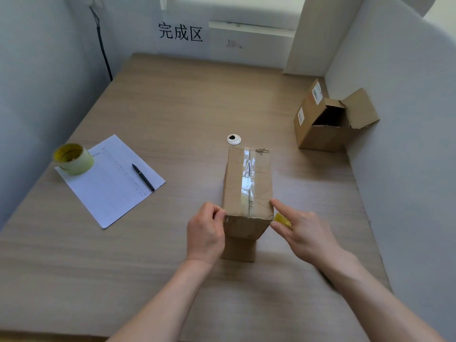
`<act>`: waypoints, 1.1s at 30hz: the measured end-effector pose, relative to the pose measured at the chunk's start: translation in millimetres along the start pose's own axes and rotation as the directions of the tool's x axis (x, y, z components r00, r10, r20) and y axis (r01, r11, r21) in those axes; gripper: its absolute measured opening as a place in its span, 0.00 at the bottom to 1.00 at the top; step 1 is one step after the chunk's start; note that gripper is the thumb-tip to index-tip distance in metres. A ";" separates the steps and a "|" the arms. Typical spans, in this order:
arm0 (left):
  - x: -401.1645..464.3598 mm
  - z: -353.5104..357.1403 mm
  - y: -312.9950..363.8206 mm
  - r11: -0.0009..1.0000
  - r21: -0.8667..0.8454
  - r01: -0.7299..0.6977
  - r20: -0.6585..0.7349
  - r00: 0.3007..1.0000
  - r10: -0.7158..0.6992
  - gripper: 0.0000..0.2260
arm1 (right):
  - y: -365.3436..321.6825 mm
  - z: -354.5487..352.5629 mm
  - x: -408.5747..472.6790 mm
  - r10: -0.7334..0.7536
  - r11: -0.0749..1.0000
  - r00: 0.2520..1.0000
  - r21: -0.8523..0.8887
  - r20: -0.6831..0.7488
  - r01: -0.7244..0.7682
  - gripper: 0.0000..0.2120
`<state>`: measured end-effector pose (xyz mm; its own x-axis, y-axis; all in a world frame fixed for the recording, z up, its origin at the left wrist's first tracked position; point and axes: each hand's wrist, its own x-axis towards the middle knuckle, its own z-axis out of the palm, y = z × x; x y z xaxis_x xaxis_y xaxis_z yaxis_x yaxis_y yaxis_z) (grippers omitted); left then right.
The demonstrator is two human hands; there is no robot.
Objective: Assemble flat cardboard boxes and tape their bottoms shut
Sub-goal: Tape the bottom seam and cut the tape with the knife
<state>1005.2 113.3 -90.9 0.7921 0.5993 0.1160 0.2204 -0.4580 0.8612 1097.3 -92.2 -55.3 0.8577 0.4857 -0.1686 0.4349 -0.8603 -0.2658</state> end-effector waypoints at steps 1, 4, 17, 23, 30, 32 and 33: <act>0.9 1.3 -0.9 1.000 -0.002 0.018 0.006 1.000 -0.018 0.07 | 0.6 1.7 2.3 0.000 1.000 1.000 -0.002 -0.002 0.000 0.25; 5.3 3.4 -1.5 0.984 -0.028 0.174 0.033 0.984 -0.173 0.09 | 2.5 9.4 8.0 -0.018 1.000 0.999 0.006 -0.039 0.018 0.25; 55.1 17.6 1.3 0.705 0.196 -0.681 0.649 0.629 0.428 0.30 | 14.4 15.2 20.2 -0.189 0.981 0.963 0.014 -0.194 0.195 0.25; 77.4 22.2 -12.0 0.769 0.097 -0.632 0.666 0.616 0.421 0.26 | 15.6 13.8 28.6 -0.331 0.943 0.894 -0.087 -0.303 0.320 0.25; 57.5 31.5 -0.6 0.877 0.065 -0.475 0.463 0.793 0.396 0.14 | 15.0 10.6 28.8 -0.365 0.931 0.865 -0.111 -0.343 0.349 0.27; 39.3 28.2 0.2 0.890 0.087 -0.448 0.402 0.833 0.380 0.13 | 17.1 12.9 23.8 -0.397 0.914 0.847 -0.073 -0.353 0.398 0.25; 28.3 24.3 -1.8 0.888 0.098 -0.450 0.364 0.846 0.389 0.13 | 18.0 15.2 19.8 -0.425 0.899 0.837 -0.047 -0.346 0.436 0.23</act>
<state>1041.0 115.2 -101.2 0.9634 0.0899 0.2526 -0.1050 -0.7405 0.6639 1117.9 -95.7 -77.8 0.6279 0.7182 0.2999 0.7780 -0.5683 -0.2679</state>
